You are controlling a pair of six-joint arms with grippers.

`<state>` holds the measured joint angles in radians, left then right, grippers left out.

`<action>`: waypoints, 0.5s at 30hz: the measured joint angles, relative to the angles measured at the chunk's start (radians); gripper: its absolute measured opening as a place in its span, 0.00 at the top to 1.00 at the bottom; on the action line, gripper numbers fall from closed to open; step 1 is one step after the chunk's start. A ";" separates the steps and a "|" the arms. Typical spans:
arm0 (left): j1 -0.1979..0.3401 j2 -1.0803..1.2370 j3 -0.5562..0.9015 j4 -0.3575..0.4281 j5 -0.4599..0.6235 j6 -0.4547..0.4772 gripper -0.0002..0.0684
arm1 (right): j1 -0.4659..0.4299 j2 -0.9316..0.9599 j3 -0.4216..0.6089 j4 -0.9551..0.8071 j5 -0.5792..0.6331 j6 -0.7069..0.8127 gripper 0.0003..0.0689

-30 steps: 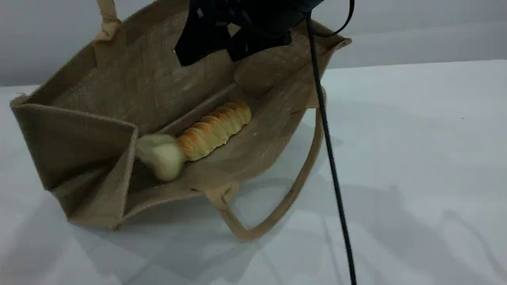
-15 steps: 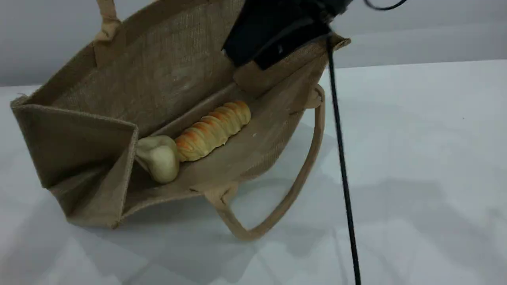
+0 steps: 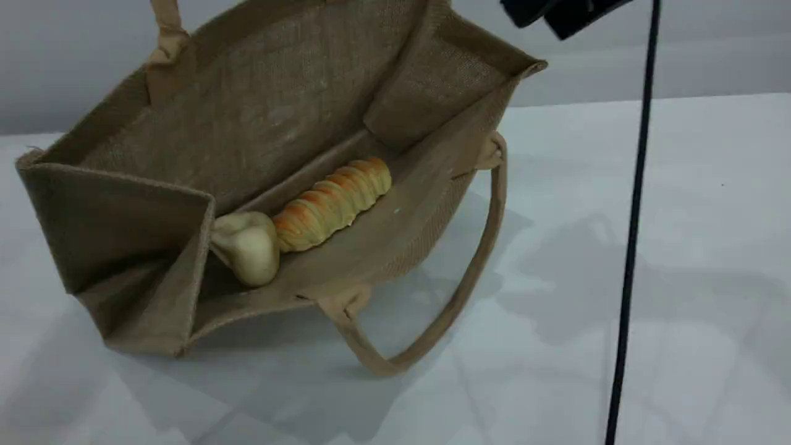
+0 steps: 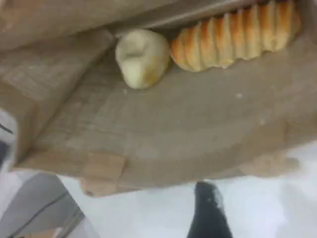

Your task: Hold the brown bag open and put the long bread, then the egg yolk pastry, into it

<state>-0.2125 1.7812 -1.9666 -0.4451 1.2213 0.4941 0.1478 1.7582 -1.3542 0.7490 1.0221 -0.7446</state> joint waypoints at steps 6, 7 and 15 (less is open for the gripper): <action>-0.021 0.008 0.000 -0.063 0.000 0.023 0.87 | 0.000 -0.058 0.000 -0.074 0.008 0.055 0.39; -0.029 0.012 0.000 -0.062 -0.001 0.023 0.87 | 0.000 -0.068 0.000 -0.085 0.015 0.068 0.39; -0.071 0.121 0.000 -0.056 -0.005 -0.002 0.87 | 0.000 -0.200 0.000 -0.221 0.068 0.170 0.39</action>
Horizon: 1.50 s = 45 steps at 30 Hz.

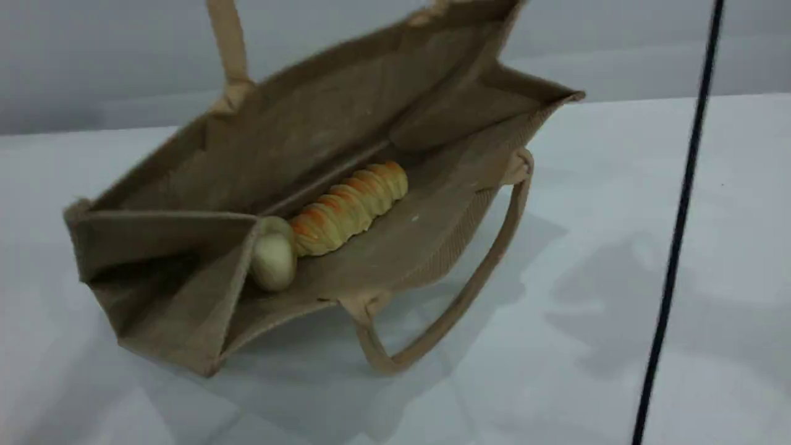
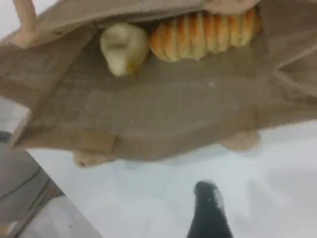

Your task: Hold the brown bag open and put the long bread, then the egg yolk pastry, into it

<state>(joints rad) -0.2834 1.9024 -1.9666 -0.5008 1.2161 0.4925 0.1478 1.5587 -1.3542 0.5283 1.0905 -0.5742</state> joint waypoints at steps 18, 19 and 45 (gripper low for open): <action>0.000 0.236 0.000 -0.080 -0.011 -0.065 0.41 | 0.000 -0.339 0.000 -0.490 0.135 0.425 0.39; 0.000 0.236 0.000 -0.081 -0.016 -0.065 0.39 | 0.000 -0.362 0.000 -0.503 0.135 0.444 0.39; 0.002 -0.114 0.000 0.113 0.009 -0.101 0.35 | 0.000 -1.183 0.370 -0.523 0.132 0.567 0.39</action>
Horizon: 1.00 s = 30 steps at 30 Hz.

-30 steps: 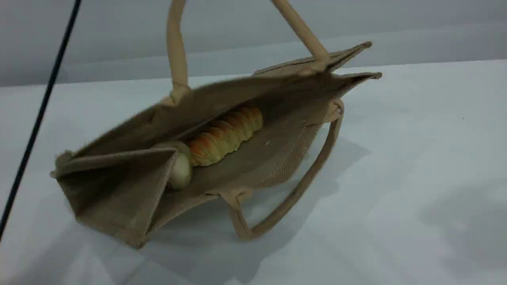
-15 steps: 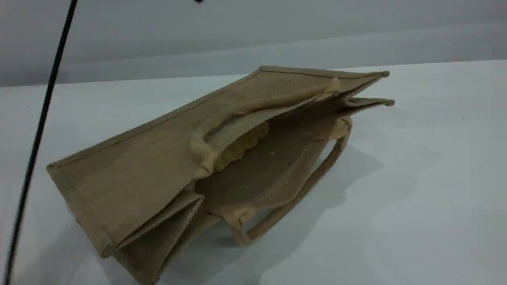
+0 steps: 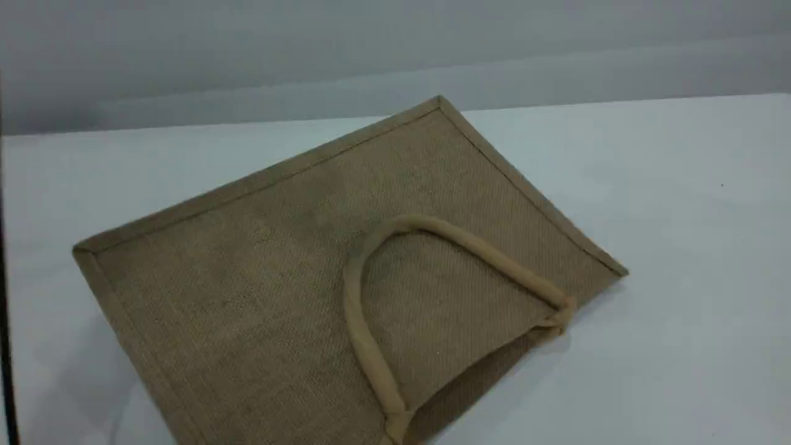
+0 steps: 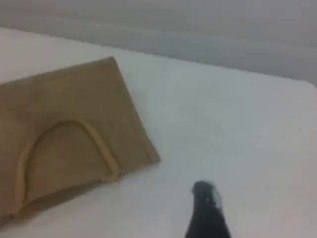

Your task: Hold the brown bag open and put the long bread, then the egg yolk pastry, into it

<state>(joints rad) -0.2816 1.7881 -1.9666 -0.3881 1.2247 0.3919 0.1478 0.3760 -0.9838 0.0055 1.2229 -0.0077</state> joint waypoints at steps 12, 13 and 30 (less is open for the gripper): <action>0.000 -0.354 0.250 0.082 -0.001 -0.114 0.35 | 0.000 -0.310 0.343 0.018 -0.122 0.001 0.39; 0.000 -0.395 0.295 0.082 -0.002 -0.114 0.35 | 0.000 -0.324 0.366 0.018 -0.146 0.008 0.39; 0.000 -1.178 1.035 0.239 -0.097 -0.300 0.35 | 0.000 -0.330 0.479 0.017 -0.159 0.025 0.39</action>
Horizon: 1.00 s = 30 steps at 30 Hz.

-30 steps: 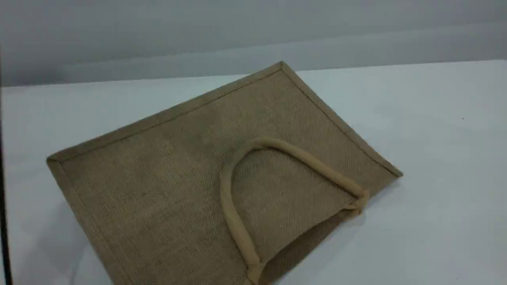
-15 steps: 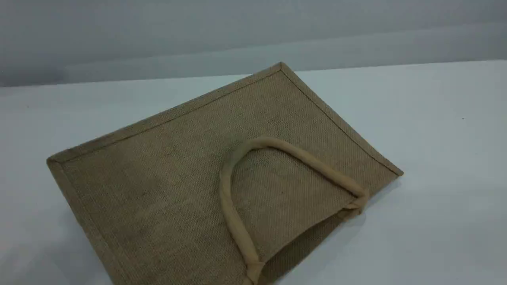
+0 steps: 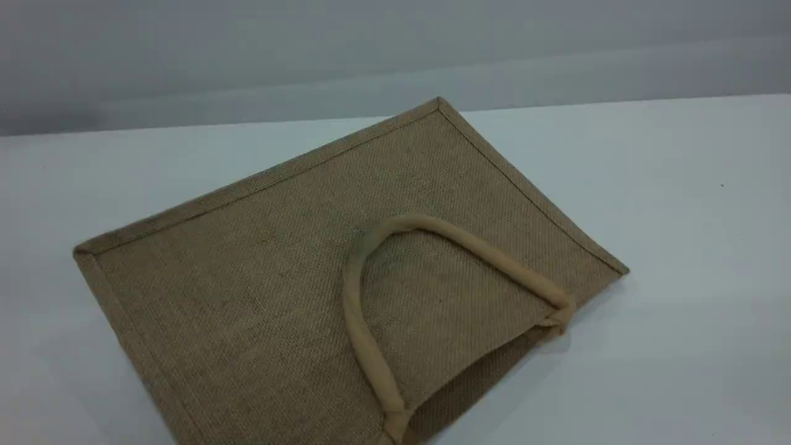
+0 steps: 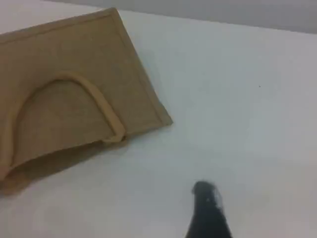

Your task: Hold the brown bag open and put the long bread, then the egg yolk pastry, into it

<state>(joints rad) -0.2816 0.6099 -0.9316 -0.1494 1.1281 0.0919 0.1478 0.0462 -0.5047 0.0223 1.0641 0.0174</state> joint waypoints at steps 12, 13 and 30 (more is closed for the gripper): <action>0.000 -0.399 0.372 0.157 -0.088 -0.109 0.35 | 0.000 0.000 0.000 0.000 0.003 -0.002 0.39; 0.000 -0.417 0.391 0.157 -0.082 -0.109 0.35 | 0.000 0.000 0.000 0.000 0.003 -0.002 0.39; 0.000 -0.477 0.429 0.183 -0.051 -0.112 0.35 | -0.168 -0.046 -0.002 0.014 0.003 0.000 0.39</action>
<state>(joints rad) -0.2814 0.1326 -0.5023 0.0334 1.0775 -0.0206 -0.0204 0.0000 -0.5065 0.0361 1.0675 0.0171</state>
